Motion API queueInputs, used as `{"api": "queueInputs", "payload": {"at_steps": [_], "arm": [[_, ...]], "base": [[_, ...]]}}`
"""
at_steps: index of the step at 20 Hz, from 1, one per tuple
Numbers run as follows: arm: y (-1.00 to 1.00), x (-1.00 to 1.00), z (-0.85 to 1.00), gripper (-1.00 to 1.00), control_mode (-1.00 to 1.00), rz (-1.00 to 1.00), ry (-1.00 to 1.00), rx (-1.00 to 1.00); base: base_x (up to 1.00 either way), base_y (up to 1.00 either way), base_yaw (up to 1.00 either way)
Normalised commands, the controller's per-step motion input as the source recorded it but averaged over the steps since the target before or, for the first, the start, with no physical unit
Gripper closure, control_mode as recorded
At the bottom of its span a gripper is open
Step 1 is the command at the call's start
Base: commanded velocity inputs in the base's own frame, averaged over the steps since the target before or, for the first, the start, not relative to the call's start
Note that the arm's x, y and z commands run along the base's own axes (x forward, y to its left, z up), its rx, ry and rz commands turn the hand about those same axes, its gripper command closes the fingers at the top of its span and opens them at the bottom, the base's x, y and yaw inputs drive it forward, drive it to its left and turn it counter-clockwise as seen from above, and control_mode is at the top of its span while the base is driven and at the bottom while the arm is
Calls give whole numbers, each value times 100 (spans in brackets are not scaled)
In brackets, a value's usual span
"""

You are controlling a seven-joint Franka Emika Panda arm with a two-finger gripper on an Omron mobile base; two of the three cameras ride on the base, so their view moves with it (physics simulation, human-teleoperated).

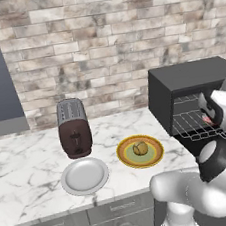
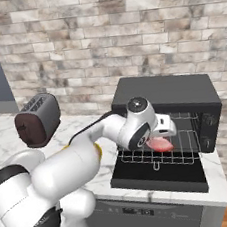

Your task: Open the toaster oven door. Place the bread on the top rack in the toaster oven and place the steak on the bottom rack.

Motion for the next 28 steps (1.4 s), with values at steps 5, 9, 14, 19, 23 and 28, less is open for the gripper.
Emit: {"api": "queueInputs", "payload": {"at_steps": [5, 9, 14, 19, 23, 28], "arm": [[0, -44, 0, -100, -100, -12, 15, 1], [4, -42, -6, -100, -100, 0, 12, 3], [0, -32, -10, -100, -100, 0, 15, 13], [1, -26, -16, -100, -100, 0, 14, 17], [7, -6, -26, -100, -100, 1, 7, 12], [1, 0, -28, -100, -100, 3, 0, 2]], "base": [[0, 0, 0], [0, 0, 0], [0, 0, 0], [0, 0, 0], [0, 0, 0], [0, 0, 0]]}}
